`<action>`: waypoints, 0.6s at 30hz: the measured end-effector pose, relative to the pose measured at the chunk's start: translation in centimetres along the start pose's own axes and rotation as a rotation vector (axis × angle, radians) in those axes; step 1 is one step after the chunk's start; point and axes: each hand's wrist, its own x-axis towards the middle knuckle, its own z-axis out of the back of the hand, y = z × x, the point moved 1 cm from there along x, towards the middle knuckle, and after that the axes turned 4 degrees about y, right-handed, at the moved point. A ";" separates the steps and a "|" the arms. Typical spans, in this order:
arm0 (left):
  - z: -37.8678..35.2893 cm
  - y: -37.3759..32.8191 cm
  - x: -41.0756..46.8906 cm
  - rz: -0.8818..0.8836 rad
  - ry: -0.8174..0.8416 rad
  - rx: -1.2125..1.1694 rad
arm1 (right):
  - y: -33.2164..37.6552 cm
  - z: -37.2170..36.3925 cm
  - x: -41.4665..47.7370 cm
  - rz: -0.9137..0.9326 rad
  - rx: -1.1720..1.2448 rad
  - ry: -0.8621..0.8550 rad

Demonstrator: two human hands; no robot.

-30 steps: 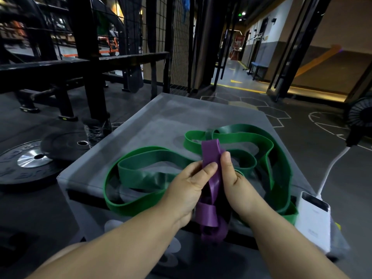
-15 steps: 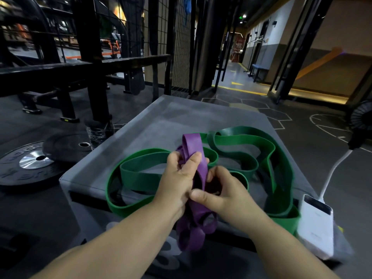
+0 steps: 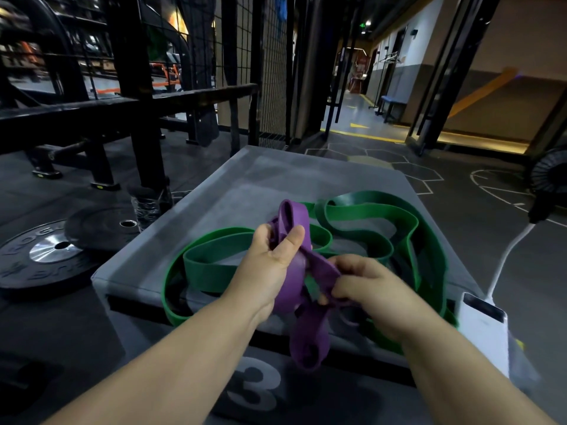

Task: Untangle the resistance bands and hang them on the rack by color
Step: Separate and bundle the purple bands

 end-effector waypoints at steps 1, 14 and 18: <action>0.3 -0.2 0.1 0.013 0.016 0.012 | 0.2 0.7 -0.1 0.044 0.097 -0.003; 3.2 -3.0 -0.6 0.247 0.556 -0.359 | -2.0 7.3 -0.4 0.144 0.908 0.214; 3.5 -3.5 -0.3 0.200 0.471 -0.508 | -1.9 5.9 -0.1 -0.063 0.621 0.083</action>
